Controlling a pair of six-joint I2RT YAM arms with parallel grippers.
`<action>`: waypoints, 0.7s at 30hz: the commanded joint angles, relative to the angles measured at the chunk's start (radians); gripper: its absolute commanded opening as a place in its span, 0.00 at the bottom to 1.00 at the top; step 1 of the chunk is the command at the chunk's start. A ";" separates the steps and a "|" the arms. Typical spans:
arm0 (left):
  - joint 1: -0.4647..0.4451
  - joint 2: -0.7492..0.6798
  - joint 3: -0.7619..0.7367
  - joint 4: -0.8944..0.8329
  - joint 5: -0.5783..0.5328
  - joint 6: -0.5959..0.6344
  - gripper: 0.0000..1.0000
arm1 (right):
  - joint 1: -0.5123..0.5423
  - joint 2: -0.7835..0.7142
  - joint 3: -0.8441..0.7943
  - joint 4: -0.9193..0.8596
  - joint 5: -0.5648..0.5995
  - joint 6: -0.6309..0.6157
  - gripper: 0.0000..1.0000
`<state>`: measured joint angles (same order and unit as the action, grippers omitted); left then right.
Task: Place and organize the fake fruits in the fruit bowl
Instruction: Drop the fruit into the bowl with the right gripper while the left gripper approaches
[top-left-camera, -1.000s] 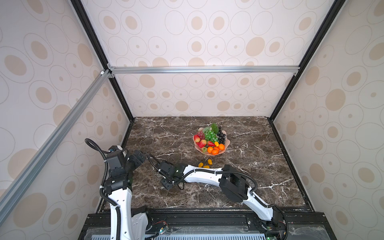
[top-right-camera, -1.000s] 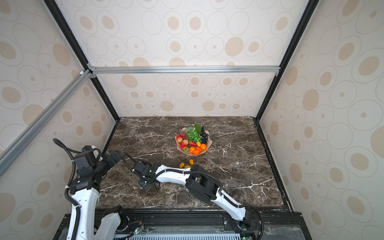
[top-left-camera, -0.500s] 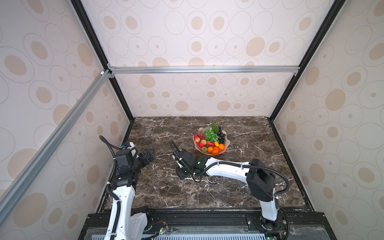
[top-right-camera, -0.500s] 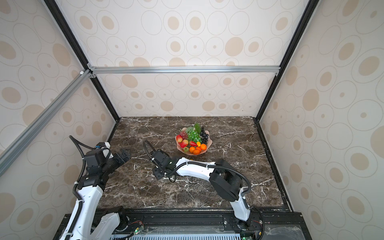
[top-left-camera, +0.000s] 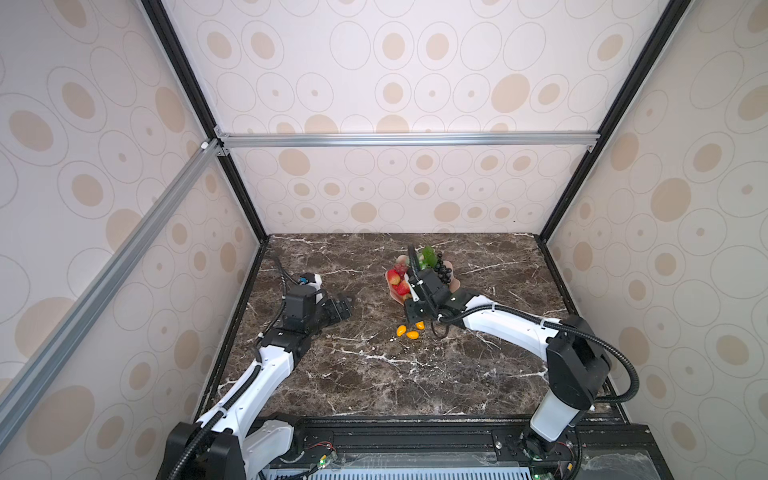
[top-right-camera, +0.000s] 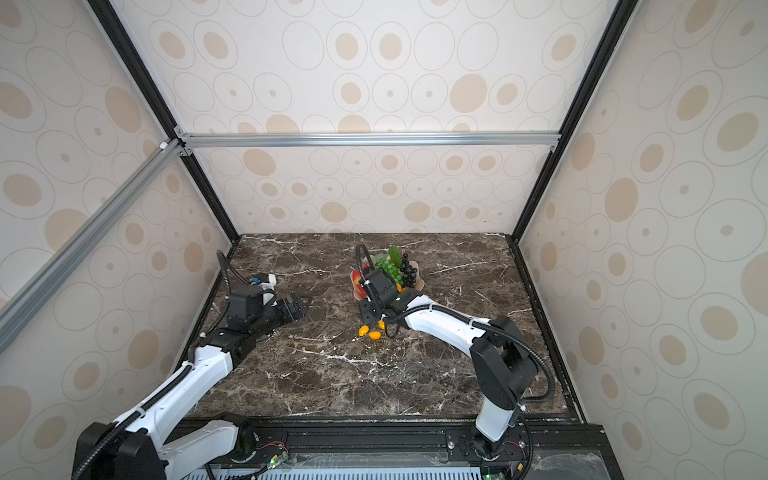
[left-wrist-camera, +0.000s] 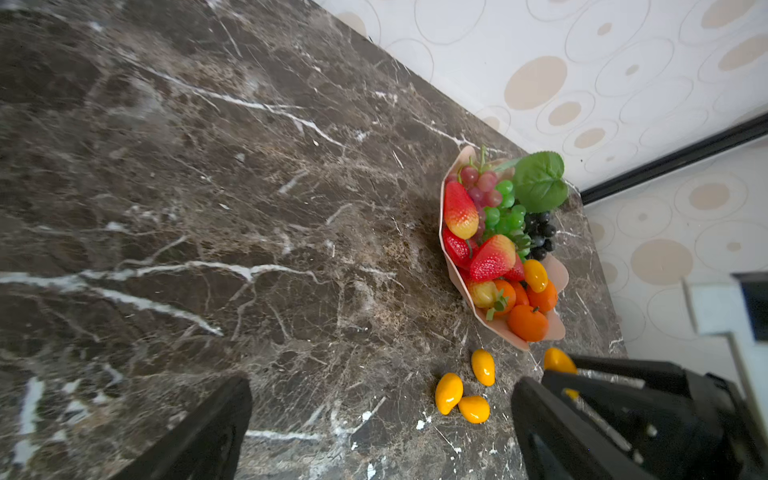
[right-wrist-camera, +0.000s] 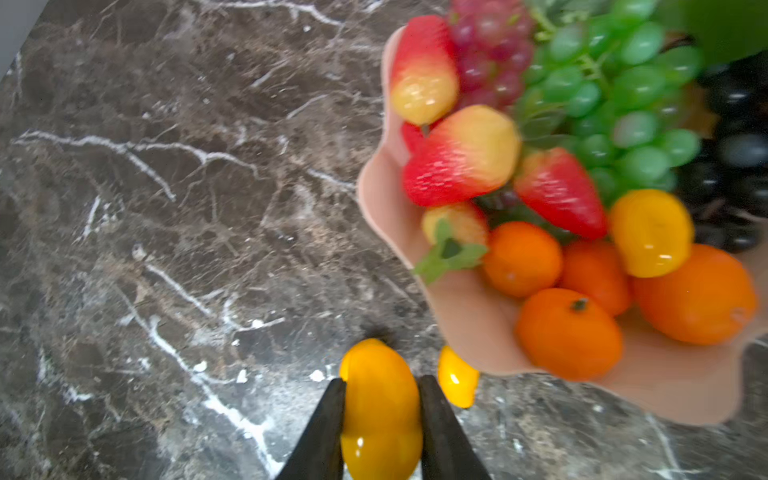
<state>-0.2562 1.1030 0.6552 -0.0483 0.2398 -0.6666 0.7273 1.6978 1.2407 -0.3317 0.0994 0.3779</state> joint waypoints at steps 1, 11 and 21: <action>-0.064 0.046 0.070 0.086 -0.069 -0.016 0.98 | -0.068 -0.035 -0.015 -0.011 0.010 -0.019 0.29; -0.273 0.234 0.166 0.166 -0.148 -0.009 0.98 | -0.197 0.091 0.135 -0.071 -0.007 -0.095 0.28; -0.353 0.285 0.189 0.191 -0.203 -0.009 0.98 | -0.212 0.232 0.286 -0.135 -0.037 -0.132 0.29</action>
<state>-0.6025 1.4010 0.8093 0.1070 0.0788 -0.6697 0.5201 1.8980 1.4891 -0.4149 0.0753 0.2672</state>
